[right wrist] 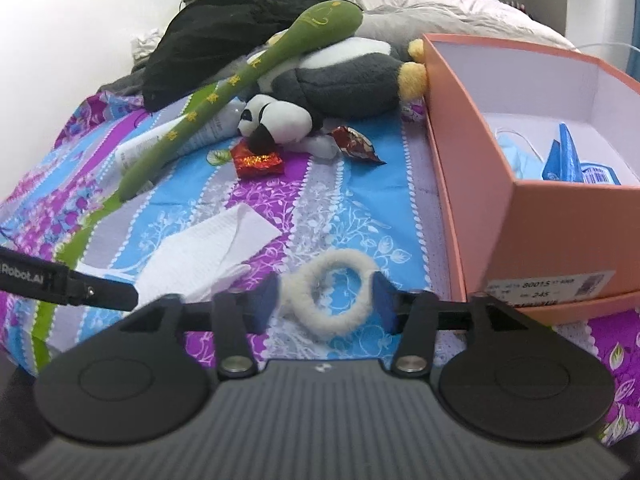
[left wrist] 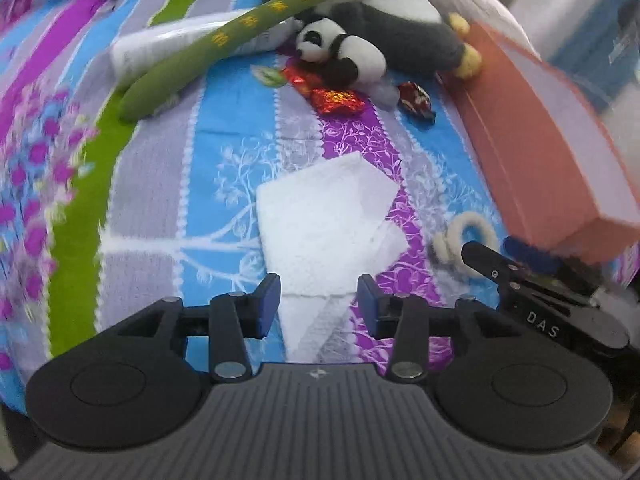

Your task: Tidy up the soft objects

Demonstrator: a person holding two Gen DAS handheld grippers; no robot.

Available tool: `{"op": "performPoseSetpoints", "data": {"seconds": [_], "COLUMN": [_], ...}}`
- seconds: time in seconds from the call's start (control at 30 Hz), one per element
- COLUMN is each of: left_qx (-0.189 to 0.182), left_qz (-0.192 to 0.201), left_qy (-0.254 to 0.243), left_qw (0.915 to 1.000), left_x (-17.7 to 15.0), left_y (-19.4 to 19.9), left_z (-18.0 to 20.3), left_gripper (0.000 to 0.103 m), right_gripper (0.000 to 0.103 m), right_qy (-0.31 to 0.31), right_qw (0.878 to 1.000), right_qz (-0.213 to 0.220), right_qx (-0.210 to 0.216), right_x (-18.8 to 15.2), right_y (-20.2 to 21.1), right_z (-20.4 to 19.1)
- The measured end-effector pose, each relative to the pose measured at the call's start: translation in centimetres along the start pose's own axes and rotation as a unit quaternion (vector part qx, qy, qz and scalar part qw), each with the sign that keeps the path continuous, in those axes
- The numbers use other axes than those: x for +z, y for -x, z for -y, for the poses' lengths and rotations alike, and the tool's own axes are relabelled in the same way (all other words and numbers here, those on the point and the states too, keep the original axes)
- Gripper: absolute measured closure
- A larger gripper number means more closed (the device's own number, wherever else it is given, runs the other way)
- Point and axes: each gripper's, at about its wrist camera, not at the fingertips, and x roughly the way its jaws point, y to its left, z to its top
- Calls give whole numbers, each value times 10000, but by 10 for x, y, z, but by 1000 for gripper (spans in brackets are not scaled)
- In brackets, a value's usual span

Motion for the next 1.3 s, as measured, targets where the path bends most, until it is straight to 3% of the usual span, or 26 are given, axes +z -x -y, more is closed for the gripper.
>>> {"op": "performPoseSetpoints", "data": {"seconds": [0.07, 0.23, 0.37, 0.47, 0.6, 0.67, 0.77, 0.8, 0.87, 0.93, 1.03, 1.13, 1.2, 1.3], "left_qx": [96, 15, 198, 243, 361, 401, 398, 374, 379, 400, 397, 390, 359, 286], "left_qz": [66, -32, -114, -253, -416, -412, -337, -324, -306, -270, -211, -176, -158, -149], "left_qy": [-223, -489, -734, -871, -1058, -1093, -1078, -1046, -1067, -1096, -1030, -883, -791, -589], "left_qw": [9997, 9988, 9970, 9956, 9929, 9923, 9928, 9933, 9931, 9928, 9937, 9952, 9961, 9977], "left_x": [4, 16, 23, 25, 22, 20, 17, 16, 15, 13, 13, 15, 16, 19], "left_y": [-2, -19, -36, -48, -62, -66, -66, -66, -66, -66, -64, -62, -61, -57], "left_z": [5, 12, 20, 22, 27, 27, 26, 26, 27, 29, 29, 25, 21, 17], "left_gripper": [42, 36, 23, 23, 22, 22, 23, 23, 23, 26, 40, 58, 82, 91], "right_gripper": [39, 39, 39, 39, 40, 44, 59, 68, 75, 83, 85, 86, 87, 87], "right_qy": [254, 315, 452, 506, 459, 408, 443, 459, 478, 517, 582, 532, 482, 484], "right_qw": [9996, 9992, 9987, 9983, 9988, 9989, 9986, 9985, 9984, 9982, 9978, 9982, 9985, 9985], "right_qz": [81, 122, 172, 123, -183, -199, -225, -249, -266, -280, -280, -265, -243, -234], "right_qx": [-137, -218, -140, -260, -62, -86, -170, -177, -151, -114, -113, -98, -111, -112], "right_x": [-3, -5, -6, -9, -12, -13, -13, -13, -13, -11, -10, -9, -7, -5], "right_y": [-1, -7, -12, -17, -26, -25, -25, -26, -26, -26, -24, -23, -21, -17], "right_z": [-5, -4, -5, -7, -7, -6, -4, -3, -3, -5, -9, -8, -7, -8]}}
